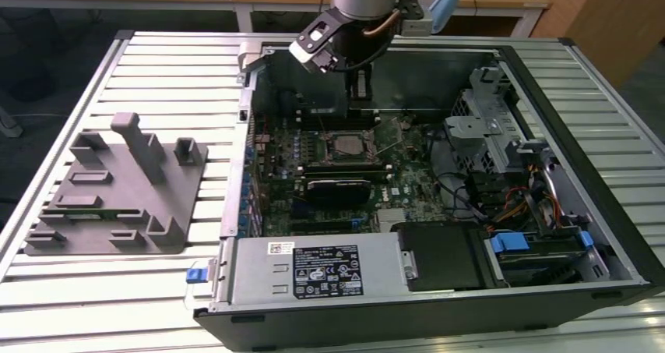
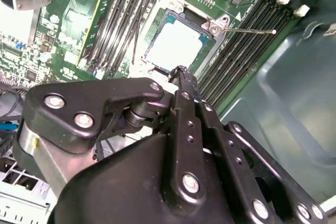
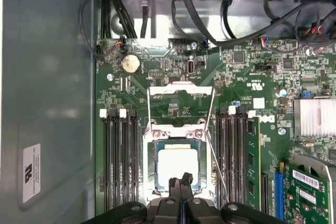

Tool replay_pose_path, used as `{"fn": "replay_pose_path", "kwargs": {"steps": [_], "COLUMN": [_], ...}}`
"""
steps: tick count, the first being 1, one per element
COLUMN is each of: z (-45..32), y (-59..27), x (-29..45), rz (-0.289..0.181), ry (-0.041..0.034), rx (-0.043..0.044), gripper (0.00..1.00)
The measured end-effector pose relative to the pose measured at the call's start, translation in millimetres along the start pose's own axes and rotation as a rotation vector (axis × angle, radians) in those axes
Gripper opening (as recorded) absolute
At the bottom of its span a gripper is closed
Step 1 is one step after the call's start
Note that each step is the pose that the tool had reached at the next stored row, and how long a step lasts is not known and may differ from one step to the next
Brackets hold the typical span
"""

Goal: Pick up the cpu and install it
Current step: 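Place the cpu into insertion slot, then close the cpu cover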

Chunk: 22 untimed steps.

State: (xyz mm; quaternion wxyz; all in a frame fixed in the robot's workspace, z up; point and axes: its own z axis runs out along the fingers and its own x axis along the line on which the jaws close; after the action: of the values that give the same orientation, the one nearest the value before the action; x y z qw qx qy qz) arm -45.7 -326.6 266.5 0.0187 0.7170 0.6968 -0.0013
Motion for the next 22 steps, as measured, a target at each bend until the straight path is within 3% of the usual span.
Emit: {"fn": "replay_pose_path", "kwargs": {"steps": [16,22], "z": [-0.7,-0.6], "y": [0.2,5.9], "x": [0.0,0.2], "rz": [0.0,0.0], "ry": [0.0001,0.0], "rx": [-0.0001,0.0], "gripper": [0.11,0.11]}}
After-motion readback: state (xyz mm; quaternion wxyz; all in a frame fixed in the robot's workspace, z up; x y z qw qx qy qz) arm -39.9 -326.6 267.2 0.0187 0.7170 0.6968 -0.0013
